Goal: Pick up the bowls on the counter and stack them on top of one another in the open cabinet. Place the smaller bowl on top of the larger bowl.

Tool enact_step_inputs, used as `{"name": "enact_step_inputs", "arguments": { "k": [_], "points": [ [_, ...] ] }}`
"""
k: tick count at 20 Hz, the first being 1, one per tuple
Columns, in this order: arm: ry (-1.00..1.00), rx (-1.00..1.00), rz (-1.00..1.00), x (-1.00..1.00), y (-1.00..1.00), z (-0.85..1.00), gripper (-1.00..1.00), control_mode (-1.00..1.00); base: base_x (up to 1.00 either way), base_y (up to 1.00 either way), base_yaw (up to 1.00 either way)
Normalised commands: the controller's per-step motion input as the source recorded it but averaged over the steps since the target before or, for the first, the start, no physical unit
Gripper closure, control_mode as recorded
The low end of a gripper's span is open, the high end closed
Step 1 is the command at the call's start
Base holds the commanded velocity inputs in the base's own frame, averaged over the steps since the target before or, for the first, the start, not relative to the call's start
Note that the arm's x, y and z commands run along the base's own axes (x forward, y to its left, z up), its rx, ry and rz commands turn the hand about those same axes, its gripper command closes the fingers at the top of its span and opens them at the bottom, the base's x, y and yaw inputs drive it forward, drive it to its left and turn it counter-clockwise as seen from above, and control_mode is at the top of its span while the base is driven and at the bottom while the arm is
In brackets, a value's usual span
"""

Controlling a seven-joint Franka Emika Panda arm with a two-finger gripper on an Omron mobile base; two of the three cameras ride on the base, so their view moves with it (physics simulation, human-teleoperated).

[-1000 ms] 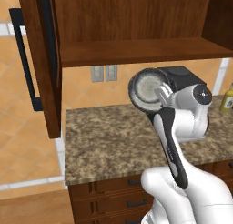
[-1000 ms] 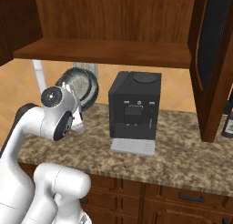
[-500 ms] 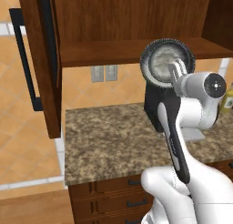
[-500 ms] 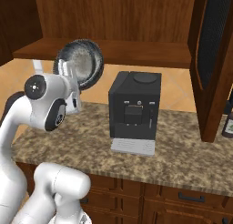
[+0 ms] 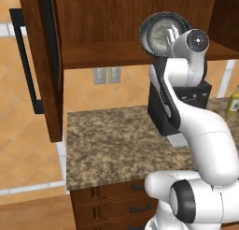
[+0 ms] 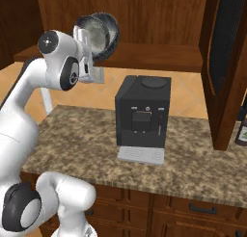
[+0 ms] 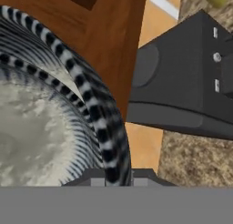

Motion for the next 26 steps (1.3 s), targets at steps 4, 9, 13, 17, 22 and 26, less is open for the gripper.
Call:
{"name": "enact_step_inputs", "arguments": {
  "k": [4,9,13,17,22,26],
  "points": [
    [0.08,0.0,-0.01,0.95,0.0,0.26,1.0,-1.0,0.0,0.0,0.0],
    [0.17,-0.02,0.0,1.0,0.0,-0.19,1.0,-1.0,0.0,0.0,0.0],
    [0.06,0.0,0.0,1.0,0.0,-0.26,1.0,-1.0,0.0,0.0,0.0],
    [0.0,0.0,0.0,0.88,0.0,-0.24,-1.0,-1.0,0.0,0.0,0.0],
    [-0.05,0.0,0.0,-0.09,0.0,0.0,-1.0,-1.0,0.0,0.0,0.0],
    [-0.14,0.0,0.0,-0.9,0.0,-0.2,-1.0,-1.0,0.0,0.0,0.0]
  ]
}}
